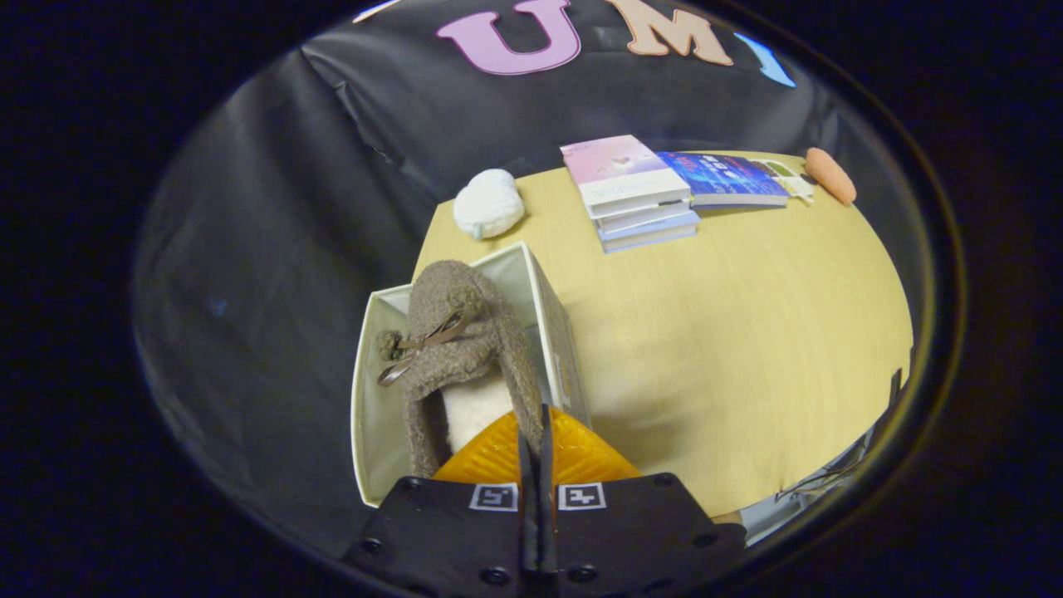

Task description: Open the storage box then place both shoes into the box .Put the left shoe in first, then the right shoe, with the right side of both shoes facing outward in a uniform manner.

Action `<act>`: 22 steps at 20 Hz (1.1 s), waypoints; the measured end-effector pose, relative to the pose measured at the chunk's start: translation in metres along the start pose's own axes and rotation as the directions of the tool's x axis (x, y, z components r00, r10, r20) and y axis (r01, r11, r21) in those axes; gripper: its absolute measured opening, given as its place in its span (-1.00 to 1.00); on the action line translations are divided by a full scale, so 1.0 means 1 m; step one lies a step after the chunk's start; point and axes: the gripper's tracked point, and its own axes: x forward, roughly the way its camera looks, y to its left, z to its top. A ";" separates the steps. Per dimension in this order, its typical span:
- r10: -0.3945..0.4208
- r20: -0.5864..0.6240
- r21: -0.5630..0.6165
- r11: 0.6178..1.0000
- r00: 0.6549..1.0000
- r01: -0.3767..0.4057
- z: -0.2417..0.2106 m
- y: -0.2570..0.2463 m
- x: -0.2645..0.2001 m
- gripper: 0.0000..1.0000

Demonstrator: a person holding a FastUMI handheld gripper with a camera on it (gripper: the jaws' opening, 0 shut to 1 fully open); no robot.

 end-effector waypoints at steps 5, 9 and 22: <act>0.003 0.002 -0.005 1.000 1.000 -0.003 0.000 0.000 -0.001 -0.86; 0.001 0.007 -0.011 1.000 1.000 -0.001 0.000 0.000 -0.001 -0.86; -0.017 0.003 -0.004 1.000 1.000 0.017 0.000 -0.001 0.001 -0.79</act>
